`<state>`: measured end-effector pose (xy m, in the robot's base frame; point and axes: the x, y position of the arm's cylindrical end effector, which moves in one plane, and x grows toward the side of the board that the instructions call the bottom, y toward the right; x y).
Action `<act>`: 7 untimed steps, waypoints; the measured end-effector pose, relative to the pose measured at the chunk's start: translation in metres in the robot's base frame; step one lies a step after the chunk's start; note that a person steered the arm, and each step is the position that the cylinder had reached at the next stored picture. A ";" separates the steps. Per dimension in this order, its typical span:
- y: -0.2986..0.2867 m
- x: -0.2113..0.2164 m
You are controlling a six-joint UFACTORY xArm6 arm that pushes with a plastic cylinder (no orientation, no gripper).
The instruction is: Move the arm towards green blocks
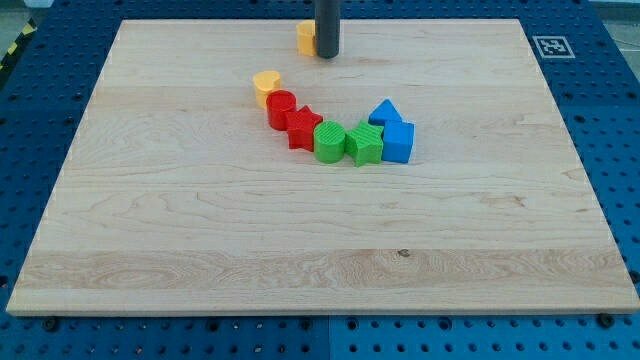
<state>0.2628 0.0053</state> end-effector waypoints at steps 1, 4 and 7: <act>0.000 -0.003; -0.028 -0.002; -0.024 0.059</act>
<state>0.3222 -0.0190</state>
